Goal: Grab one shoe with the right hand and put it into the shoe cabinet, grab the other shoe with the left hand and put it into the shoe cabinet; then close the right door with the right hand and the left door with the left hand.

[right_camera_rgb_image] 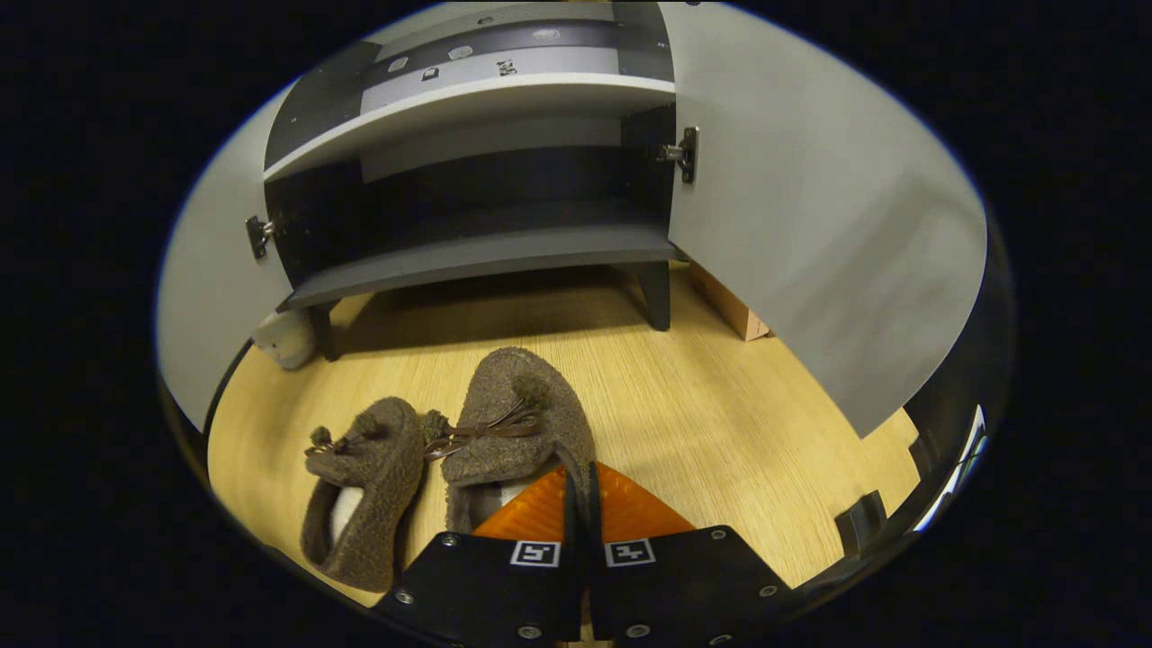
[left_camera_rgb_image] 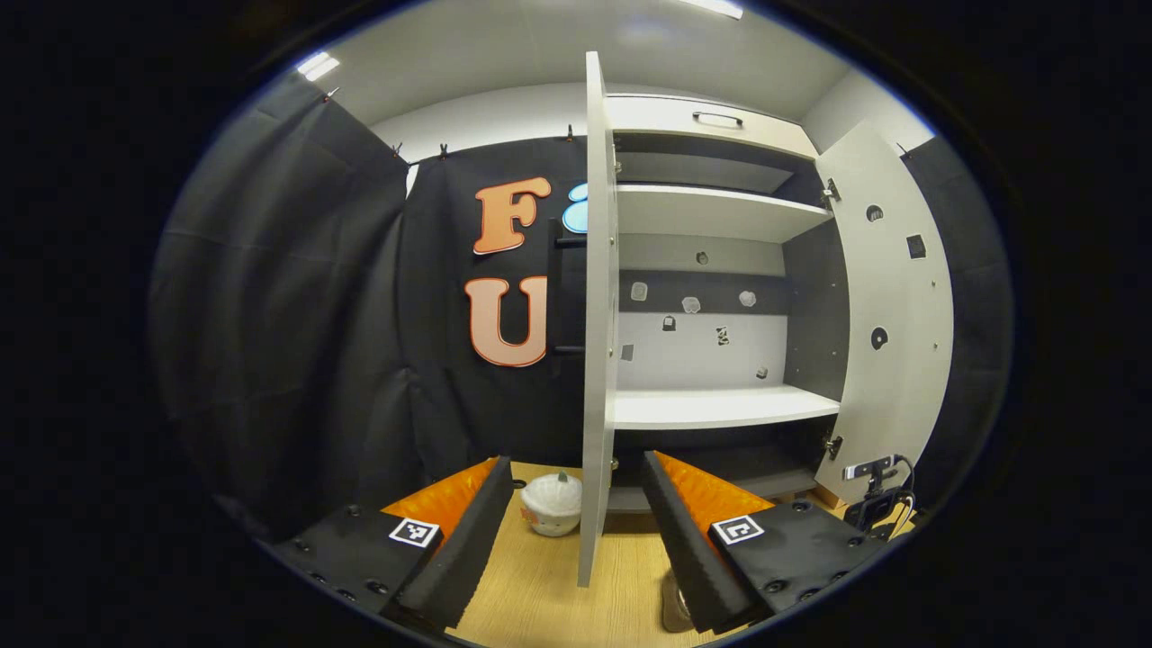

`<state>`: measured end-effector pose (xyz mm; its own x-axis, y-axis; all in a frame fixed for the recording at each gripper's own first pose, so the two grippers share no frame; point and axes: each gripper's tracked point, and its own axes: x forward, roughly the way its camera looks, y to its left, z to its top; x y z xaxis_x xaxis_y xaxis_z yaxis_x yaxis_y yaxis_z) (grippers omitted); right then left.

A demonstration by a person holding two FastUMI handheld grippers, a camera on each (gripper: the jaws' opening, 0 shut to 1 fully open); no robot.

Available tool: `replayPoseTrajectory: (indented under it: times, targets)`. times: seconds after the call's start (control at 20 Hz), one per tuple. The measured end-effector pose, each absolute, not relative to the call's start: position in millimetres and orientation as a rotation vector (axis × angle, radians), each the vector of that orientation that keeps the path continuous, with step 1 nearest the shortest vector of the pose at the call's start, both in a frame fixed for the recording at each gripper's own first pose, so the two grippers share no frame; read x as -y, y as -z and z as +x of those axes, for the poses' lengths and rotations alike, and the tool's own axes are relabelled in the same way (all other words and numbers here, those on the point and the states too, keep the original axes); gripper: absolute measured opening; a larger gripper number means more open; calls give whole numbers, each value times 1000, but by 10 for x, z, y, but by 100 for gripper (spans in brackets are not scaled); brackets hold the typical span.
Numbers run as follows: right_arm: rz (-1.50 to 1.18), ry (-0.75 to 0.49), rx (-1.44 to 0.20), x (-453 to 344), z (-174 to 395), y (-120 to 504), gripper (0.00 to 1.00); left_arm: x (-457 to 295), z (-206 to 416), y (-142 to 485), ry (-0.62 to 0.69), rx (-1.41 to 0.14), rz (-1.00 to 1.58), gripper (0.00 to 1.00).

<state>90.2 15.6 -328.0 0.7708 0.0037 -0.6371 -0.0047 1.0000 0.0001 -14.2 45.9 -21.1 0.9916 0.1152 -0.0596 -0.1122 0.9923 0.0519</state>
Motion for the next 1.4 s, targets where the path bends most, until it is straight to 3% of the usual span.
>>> replayPoseTrajectory:
  times: [0.55, 0.85, 1.05, 1.4]
  targets:
    - [77, -110, -413, -640, 1531, 1128, 4, -218, -79, 171, -20, -36, 24, 95]
    - [28, -119, -268, -848, 2299, 216, 3, -243, -66, 215, -19, -44, 12, 94]
    - [13, -105, -237, -958, 2957, -113, 3, -325, -92, 258, -38, -54, 2, 94]
    - [39, -44, -317, -1062, 3966, -33, 3, -556, -75, 336, -84, -76, -49, 94]
